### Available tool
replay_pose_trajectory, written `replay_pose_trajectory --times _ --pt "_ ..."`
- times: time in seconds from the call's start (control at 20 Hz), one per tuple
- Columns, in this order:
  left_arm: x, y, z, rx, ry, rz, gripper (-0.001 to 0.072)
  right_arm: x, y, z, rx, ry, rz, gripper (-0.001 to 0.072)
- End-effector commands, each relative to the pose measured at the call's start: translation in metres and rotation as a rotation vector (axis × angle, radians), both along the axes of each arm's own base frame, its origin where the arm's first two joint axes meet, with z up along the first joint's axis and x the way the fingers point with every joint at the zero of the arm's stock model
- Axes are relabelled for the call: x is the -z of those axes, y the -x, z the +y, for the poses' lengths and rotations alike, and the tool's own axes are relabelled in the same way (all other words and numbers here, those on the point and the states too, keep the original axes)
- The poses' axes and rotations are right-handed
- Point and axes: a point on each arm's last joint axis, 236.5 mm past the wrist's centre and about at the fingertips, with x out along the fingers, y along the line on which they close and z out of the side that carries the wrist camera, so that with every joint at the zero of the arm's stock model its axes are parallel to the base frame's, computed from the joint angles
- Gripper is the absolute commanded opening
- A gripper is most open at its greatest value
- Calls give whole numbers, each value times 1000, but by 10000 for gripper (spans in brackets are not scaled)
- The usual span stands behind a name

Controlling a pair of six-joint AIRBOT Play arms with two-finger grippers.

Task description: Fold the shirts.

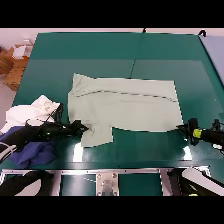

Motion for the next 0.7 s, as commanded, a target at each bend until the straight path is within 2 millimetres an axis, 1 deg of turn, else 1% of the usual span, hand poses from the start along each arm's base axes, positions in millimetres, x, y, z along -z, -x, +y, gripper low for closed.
replay_pose_trajectory --times 0.0,0.05,0.2,0.25,0.35,0.45,0.5,0.6,0.65 --pt "-2 -2 -1 20 -5 -26 27 -3 9 -7 6 -14 8 33" --pt "-6 -5 -2 35 -4 -50 27 -4 9 -6 0 -16 5 17" --pt "-29 -24 -7 71 7 -122 27 -6 9 -3 -20 -26 -1 17" --pt "-40 -27 -10 105 13 -145 26 -8 11 1 -33 -40 0 17" --pt "-58 -29 -13 154 11 -131 25 -16 11 5 -65 -64 -2 17" --pt "-81 -33 -9 205 -37 -133 25 -34 2 -1 -74 -68 -24 16" --pt "-94 -41 -5 220 -75 -156 25 -47 -5 -9 -70 -58 -39 17" --pt "-129 -70 8 215 -175 -239 24 -78 -23 -25 -78 -24 -76 17" --pt "-145 -84 13 211 -212 -282 25 -93 -36 -30 -103 10 -100 17"
